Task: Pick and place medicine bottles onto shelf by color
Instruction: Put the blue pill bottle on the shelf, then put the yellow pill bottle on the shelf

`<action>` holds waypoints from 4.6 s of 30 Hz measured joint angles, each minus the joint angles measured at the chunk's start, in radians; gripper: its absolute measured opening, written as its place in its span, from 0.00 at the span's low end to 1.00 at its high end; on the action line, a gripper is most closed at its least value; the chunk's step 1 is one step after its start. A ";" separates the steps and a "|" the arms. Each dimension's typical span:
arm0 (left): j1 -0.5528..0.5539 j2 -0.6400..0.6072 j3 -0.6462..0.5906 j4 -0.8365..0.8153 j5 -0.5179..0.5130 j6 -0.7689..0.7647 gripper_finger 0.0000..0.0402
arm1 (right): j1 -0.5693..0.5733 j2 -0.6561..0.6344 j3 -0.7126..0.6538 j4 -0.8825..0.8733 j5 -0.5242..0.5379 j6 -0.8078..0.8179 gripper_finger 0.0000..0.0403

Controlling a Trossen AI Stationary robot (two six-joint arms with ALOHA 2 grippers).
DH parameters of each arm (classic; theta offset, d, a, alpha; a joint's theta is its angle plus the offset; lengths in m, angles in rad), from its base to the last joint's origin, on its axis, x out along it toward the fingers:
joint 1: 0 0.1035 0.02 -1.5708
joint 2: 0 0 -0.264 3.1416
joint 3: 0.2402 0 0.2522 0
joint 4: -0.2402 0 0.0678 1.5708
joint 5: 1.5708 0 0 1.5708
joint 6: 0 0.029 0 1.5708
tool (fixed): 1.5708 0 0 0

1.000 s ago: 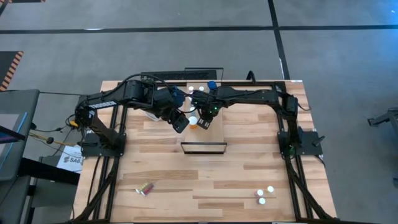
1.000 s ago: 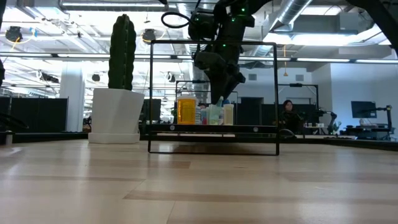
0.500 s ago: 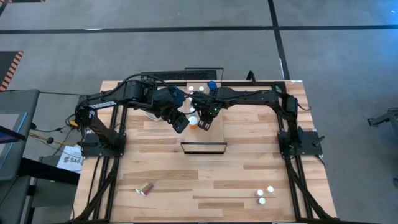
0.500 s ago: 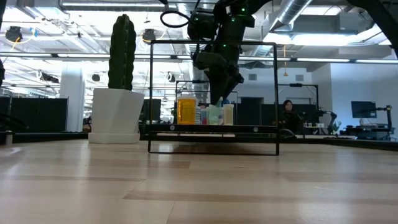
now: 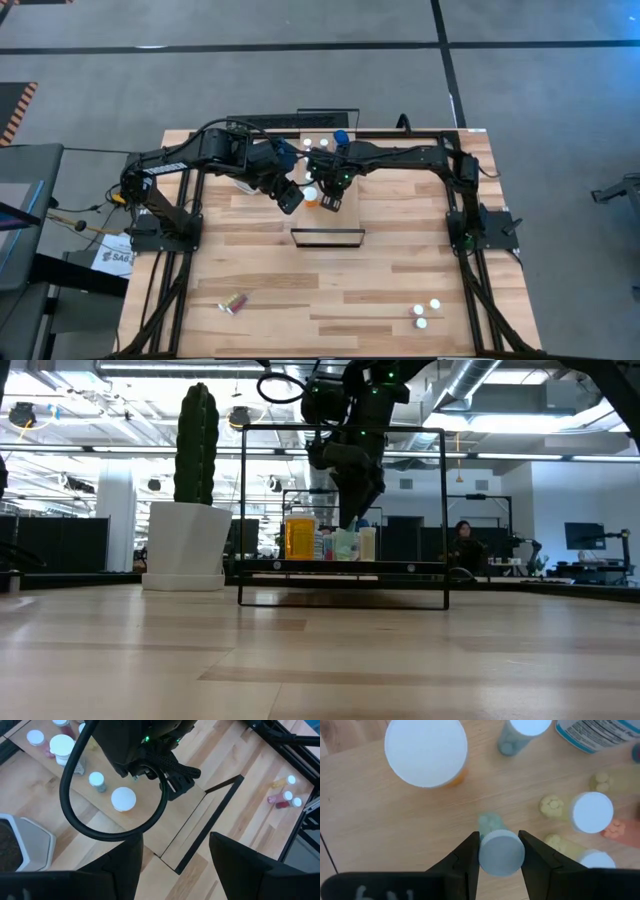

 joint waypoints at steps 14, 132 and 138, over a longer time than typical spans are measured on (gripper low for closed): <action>0.000 0.000 0.000 0.000 0.000 0.000 0.53 | -0.003 0.000 -0.019 0.020 0.000 -0.028 0.33; -0.240 0.068 -0.005 0.089 -0.077 -0.026 0.53 | 1.157 -0.906 -0.946 0.293 -0.182 1.060 0.56; -0.288 0.079 -0.005 0.118 -0.107 -0.108 0.53 | 1.203 -0.795 -0.945 0.321 -0.182 1.005 0.56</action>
